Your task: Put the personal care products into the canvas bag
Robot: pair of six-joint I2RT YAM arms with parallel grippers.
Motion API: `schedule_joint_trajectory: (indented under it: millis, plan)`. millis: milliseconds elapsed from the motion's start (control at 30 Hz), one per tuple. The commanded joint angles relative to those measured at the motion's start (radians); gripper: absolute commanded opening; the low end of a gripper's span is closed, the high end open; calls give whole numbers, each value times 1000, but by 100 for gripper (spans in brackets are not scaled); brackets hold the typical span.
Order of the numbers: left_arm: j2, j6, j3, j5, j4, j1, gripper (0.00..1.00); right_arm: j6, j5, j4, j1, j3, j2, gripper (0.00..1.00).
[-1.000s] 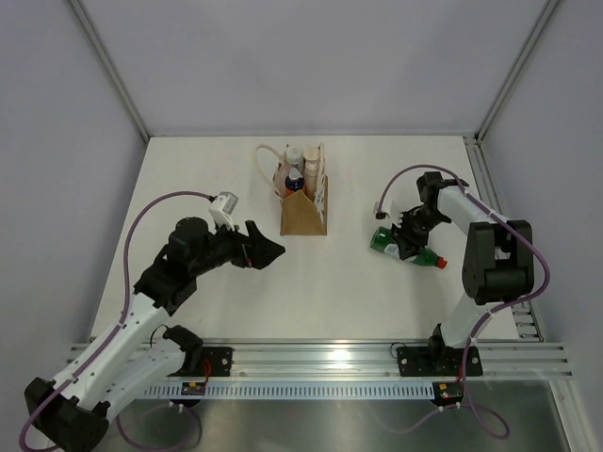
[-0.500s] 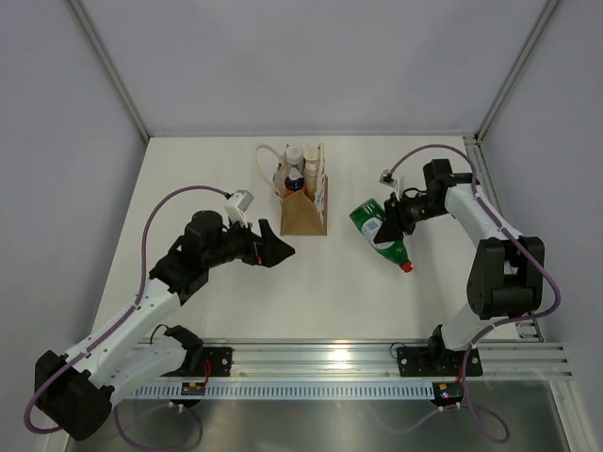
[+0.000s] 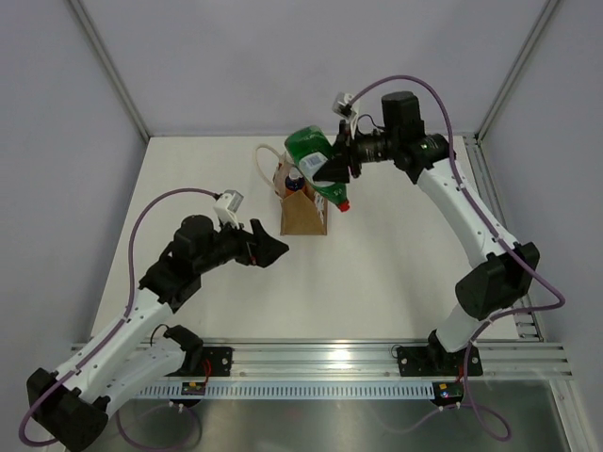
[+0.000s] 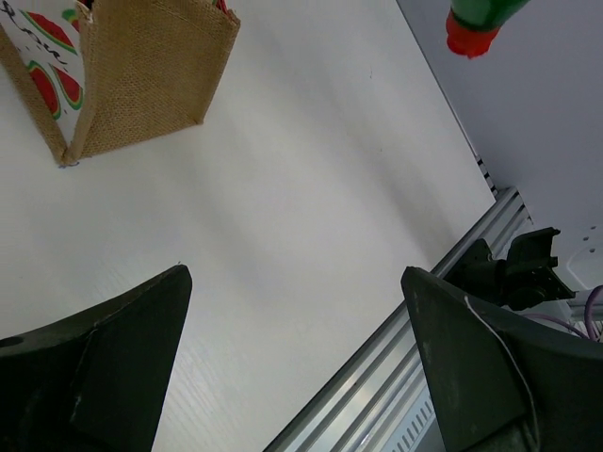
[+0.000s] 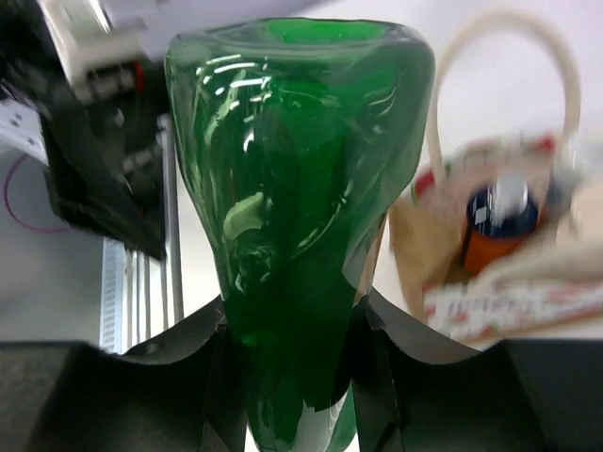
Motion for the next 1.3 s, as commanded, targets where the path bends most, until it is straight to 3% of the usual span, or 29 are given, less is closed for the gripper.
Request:
schedule_joint_trajectory:
  millis: [0, 200, 333, 500, 600, 867, 1100, 1267]
  plan:
    - [-76, 19, 8, -73, -40, -3, 99, 183, 18, 261, 59, 210, 91, 0]
    - [-203, -10, -43, -150, -127, -3, 99, 268, 259, 488, 155, 388, 289, 0]
    - [-307, -42, -70, -186, -179, -3, 99, 344, 400, 691, 162, 379, 379, 0]
    - [-398, -64, -98, -225, -246, -3, 99, 286, 561, 811, 165, 271, 384, 0]
    - [-455, -85, -135, -239, -243, -3, 99, 256, 569, 874, 164, 157, 323, 0]
    - [-489, -67, -175, -230, -209, -3, 99, 267, 543, 899, 164, 43, 269, 0]
    - [-461, -45, -179, -216, -180, -5, 99, 178, 301, 916, 153, -79, 241, 0]
    - [-459, -50, -198, -207, -167, -3, 99, 122, 250, 897, 152, -119, 241, 1]
